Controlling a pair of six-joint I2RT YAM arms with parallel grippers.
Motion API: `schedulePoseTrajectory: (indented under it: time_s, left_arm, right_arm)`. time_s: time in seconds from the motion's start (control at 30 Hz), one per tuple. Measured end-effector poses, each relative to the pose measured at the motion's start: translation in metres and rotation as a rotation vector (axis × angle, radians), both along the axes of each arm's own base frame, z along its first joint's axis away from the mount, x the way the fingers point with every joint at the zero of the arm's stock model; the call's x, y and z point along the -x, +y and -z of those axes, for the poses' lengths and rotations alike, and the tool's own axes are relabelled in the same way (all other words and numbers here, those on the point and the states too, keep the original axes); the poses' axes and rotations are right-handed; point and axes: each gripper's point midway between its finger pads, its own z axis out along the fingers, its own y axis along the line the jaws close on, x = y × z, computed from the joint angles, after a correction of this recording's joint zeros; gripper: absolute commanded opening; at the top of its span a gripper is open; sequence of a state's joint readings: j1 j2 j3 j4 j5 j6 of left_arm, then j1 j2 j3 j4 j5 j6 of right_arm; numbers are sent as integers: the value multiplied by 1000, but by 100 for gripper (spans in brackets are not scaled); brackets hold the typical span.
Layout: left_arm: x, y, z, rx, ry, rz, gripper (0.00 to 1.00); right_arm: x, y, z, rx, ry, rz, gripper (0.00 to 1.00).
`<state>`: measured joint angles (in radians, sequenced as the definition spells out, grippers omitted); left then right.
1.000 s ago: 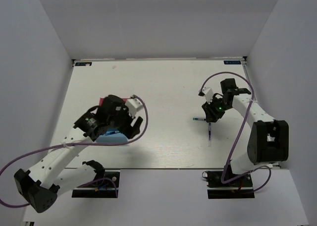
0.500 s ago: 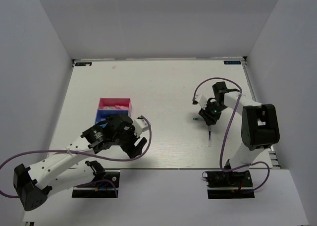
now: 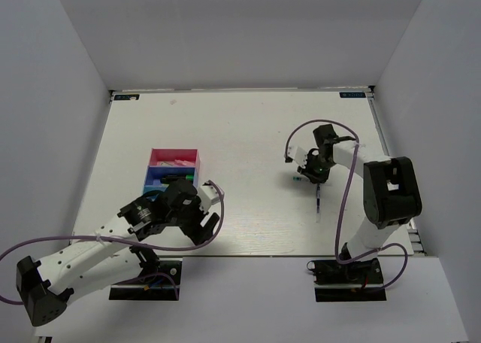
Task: Sort the stationery into containers
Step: Grab a piece of stationery with the right arm
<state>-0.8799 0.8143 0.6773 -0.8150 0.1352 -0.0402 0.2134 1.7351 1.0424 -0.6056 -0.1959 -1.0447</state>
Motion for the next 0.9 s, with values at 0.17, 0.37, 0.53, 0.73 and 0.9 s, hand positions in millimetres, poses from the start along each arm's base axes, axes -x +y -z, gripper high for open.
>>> schedulePoseTrajectory:
  time_s: [0.17,0.37,0.53,0.73,0.9]
  left_arm:
    - [3,0,2,8,0,-2,88]
    - [3,1,5,11,3,-8,88]
    - [4,0,1,30,-7,-12,88]
    - [4,0,-7,60,-21,-20,88]
    - [-2,-7,-39,126,-72,-27,88]
  right_arm:
    - [2,0,4,49,-46,-58,0]
    - [-3,0,3,75,-45,-84,0]
    - [-7,2,-1,79,-7,-88,0]
    - [-8,24,-7,34,65,-103,0]
    - [-12,75,-40,-51,60,-174,0]
